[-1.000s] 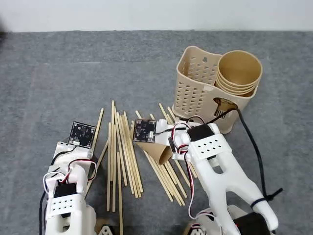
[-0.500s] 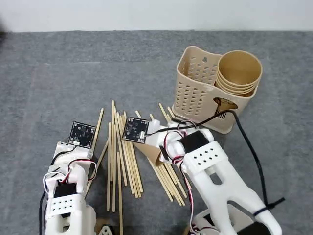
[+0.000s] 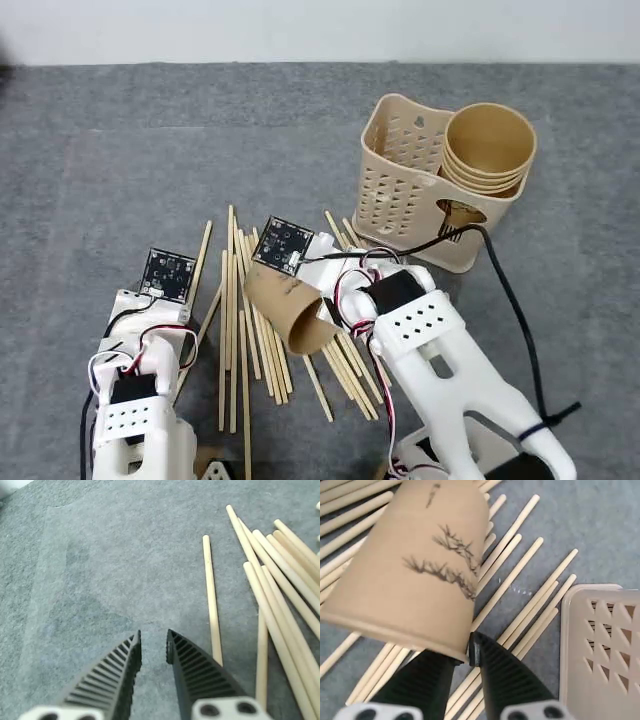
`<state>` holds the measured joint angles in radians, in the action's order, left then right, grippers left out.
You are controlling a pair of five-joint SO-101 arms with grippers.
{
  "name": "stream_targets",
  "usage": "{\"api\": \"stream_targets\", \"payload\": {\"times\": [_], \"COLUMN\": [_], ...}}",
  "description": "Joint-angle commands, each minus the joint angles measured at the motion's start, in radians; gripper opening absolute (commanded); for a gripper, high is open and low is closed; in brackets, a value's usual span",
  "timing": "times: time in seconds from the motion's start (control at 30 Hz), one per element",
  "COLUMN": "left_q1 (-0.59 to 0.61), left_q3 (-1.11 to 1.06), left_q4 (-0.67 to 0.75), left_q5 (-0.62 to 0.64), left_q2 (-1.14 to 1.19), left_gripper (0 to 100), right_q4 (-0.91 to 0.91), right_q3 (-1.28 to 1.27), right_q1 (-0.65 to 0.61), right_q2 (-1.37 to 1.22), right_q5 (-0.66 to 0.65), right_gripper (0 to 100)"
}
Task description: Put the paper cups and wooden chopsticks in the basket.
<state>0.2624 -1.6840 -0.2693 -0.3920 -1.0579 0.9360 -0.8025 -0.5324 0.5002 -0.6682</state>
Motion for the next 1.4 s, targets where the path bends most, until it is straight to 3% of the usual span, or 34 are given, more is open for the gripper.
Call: {"api": "stream_targets", "payload": {"times": [0.0,0.3,0.53,0.83,1.1,1.37], "left_q1": [0.0,0.0,0.0,0.0,0.0,0.0], "left_q3": [0.008,0.008,0.008,0.008,0.008,0.008], "left_q4": [0.02,0.02,0.02,0.02,0.02,0.02], "left_q5": [0.003,0.003,0.003,0.003,0.003,0.003], "left_q2": [0.0,0.0,0.0,0.0,0.0,0.0], "left_gripper": [9,9,9,9,9,9], "right_q4": [-0.008,0.226,0.417,0.648,0.855,0.858], "right_q3": [0.041,0.311,0.646,1.042,1.341,1.428], "right_q1": [0.005,0.068,0.223,0.449,0.532,0.595], "right_q2": [0.074,0.285,0.292,0.142,-0.11,-0.191], "right_q5": [0.018,0.074,0.074,0.123,0.222,0.371], "right_gripper": [0.9,0.9,0.9,0.9,0.9,0.9]}}
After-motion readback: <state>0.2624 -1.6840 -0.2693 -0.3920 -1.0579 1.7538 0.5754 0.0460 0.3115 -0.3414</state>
